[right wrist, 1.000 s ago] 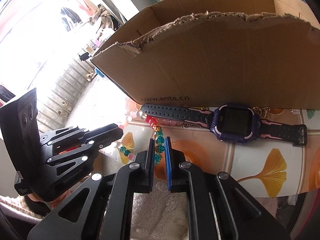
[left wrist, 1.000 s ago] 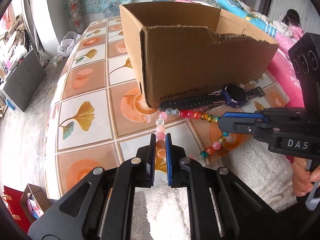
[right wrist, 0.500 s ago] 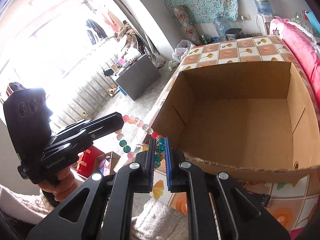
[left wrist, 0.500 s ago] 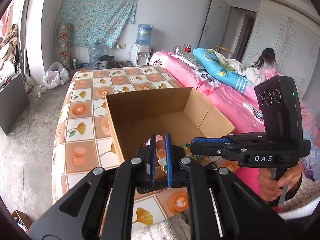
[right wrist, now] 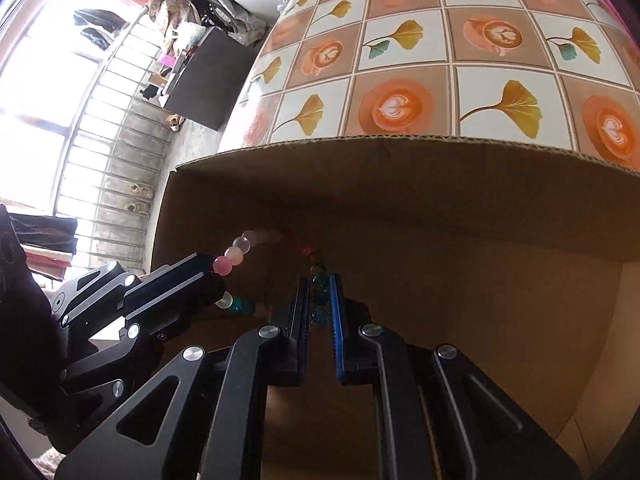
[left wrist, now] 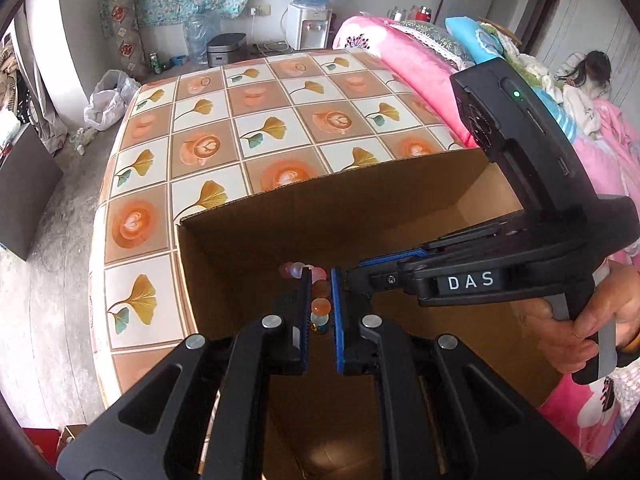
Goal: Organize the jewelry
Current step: 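Carry the bracelet into the cardboard box and open the left tool, then withdraw the left tool and bring the right tool to the smartwatch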
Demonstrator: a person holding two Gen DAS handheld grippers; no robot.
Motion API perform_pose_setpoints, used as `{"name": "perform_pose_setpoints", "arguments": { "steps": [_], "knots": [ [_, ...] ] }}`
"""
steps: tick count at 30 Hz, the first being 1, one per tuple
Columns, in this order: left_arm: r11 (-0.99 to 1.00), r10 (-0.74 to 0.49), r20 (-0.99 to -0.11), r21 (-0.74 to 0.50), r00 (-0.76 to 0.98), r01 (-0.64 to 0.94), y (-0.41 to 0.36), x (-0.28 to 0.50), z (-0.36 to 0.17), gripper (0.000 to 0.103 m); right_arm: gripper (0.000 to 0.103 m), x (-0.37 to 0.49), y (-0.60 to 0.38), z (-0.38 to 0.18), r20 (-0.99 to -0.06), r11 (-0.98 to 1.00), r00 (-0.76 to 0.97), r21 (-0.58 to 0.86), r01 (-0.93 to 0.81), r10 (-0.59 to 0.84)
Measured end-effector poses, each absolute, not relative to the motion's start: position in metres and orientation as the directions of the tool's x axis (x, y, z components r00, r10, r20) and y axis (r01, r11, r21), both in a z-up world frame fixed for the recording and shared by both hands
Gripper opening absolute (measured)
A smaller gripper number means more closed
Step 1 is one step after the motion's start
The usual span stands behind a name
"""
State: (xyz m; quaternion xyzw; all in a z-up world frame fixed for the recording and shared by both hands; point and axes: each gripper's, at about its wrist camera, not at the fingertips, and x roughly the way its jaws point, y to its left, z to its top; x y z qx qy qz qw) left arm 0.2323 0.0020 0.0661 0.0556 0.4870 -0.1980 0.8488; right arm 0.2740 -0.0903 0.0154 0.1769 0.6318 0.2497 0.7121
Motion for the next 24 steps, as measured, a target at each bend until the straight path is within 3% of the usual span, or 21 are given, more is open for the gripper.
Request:
{"name": "perform_pose_setpoints", "arguments": {
  "steps": [2, 4, 8, 11, 13, 15, 17, 24],
  "knots": [
    [0.924, -0.249, -0.852, -0.067, 0.46, 0.376, 0.002, 0.235, 0.063, 0.009, 0.012, 0.286, -0.089, 0.002, -0.796, 0.796, 0.042, 0.599, -0.088, 0.604],
    [0.93, -0.234, -0.849, -0.053, 0.475, 0.364, 0.005, 0.234, 0.064, 0.019, 0.012, 0.291, -0.09, -0.004, -0.793, 0.794, 0.05, 0.605, -0.057, 0.607],
    [0.938, -0.272, -0.806, -0.099, 0.526, 0.333, 0.023, 0.217, 0.082, 0.026, 0.014, 0.284, -0.096, 0.004, -0.77, 0.775, 0.085, 0.631, -0.038, 0.632],
    [0.942, -0.298, -0.74, -0.124, 0.603, 0.313, 0.041, 0.192, 0.106, 0.042, 0.015, 0.267, -0.099, 0.035, -0.771, 0.788, 0.167, 0.609, -0.091, 0.615],
    [0.945, -0.305, -0.688, -0.134, 0.658, 0.297, 0.055, 0.167, 0.122, 0.058, 0.023, 0.246, -0.104, 0.062, -0.758, 0.794, 0.238, 0.593, -0.136, 0.607],
    [0.947, -0.311, -0.645, -0.15, 0.698, 0.283, 0.071, 0.142, 0.132, 0.066, 0.048, 0.217, -0.113, 0.091, -0.744, 0.809, 0.322, 0.559, -0.181, 0.586],
    [0.948, -0.317, -0.622, -0.179, 0.716, 0.264, 0.088, 0.117, 0.135, 0.07, 0.06, 0.185, -0.125, 0.116, -0.71, 0.813, 0.4, 0.54, -0.221, 0.58],
    [0.957, -0.277, -0.693, -0.264, 0.666, 0.123, 0.126, 0.054, 0.086, 0.077, 0.066, 0.057, -0.15, 0.141, -0.617, 0.781, 0.48, 0.527, -0.336, 0.623]
  ]
}}
